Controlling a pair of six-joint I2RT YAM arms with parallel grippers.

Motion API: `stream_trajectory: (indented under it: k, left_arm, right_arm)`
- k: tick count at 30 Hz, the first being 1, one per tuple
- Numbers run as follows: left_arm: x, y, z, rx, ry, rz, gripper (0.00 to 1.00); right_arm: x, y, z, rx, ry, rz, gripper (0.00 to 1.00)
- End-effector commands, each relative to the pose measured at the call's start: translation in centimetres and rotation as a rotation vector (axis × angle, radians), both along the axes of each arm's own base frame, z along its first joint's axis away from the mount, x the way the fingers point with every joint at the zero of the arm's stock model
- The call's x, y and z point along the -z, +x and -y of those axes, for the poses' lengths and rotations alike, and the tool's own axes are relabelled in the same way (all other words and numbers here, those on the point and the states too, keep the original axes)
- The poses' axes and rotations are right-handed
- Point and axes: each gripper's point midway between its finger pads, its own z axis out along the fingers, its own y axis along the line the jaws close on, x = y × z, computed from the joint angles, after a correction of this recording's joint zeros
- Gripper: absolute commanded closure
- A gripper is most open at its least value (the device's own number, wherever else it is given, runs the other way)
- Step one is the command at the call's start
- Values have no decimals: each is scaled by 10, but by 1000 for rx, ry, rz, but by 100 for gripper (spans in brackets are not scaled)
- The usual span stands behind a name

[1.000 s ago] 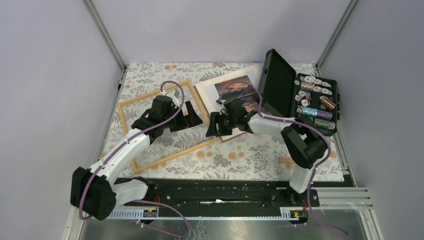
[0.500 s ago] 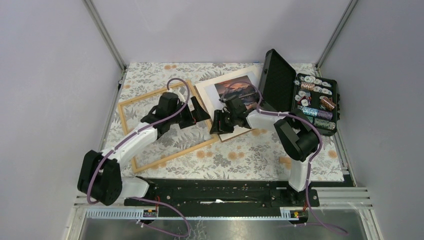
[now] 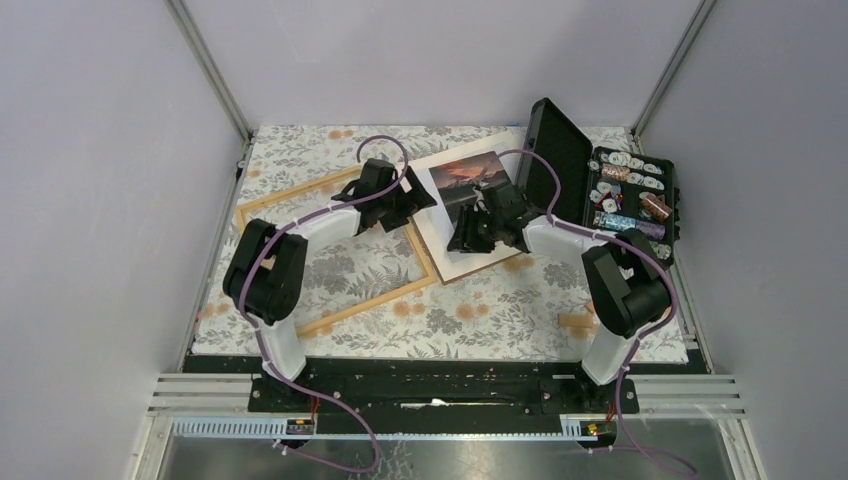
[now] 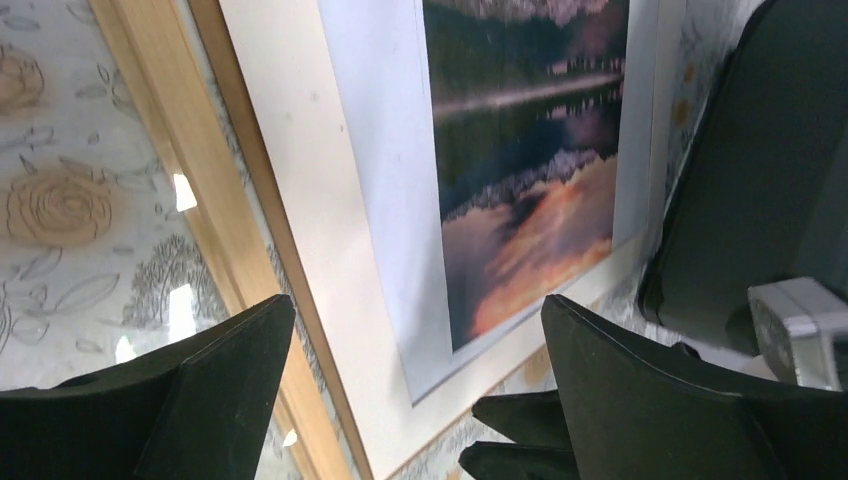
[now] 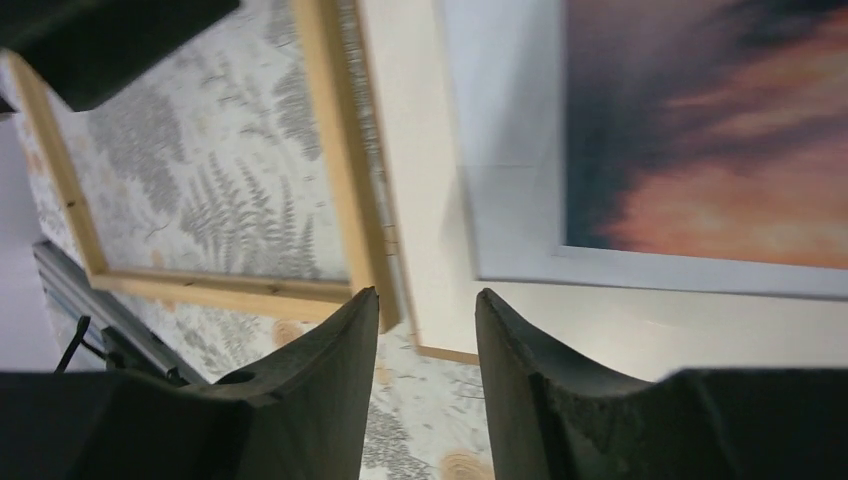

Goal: Put the photo into the frame

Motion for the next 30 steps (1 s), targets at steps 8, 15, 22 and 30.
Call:
stream_trajectory:
  k: [8, 15, 22, 30]
  left_arm:
    - [15, 55, -5, -210, 30, 69, 1]
    - [25, 63, -4, -202, 53, 83, 1]
    - [48, 69, -3, -186, 131, 22, 1]
    - [63, 63, -16, -263, 295, -41, 1]
  right_arm:
    - [31, 10, 27, 55, -18, -103, 55]
    - [39, 7, 25, 29, -15, -127, 55]
    - [42, 7, 25, 26, -17, -131, 55]
    - [44, 6, 25, 24, -10, -131, 55]
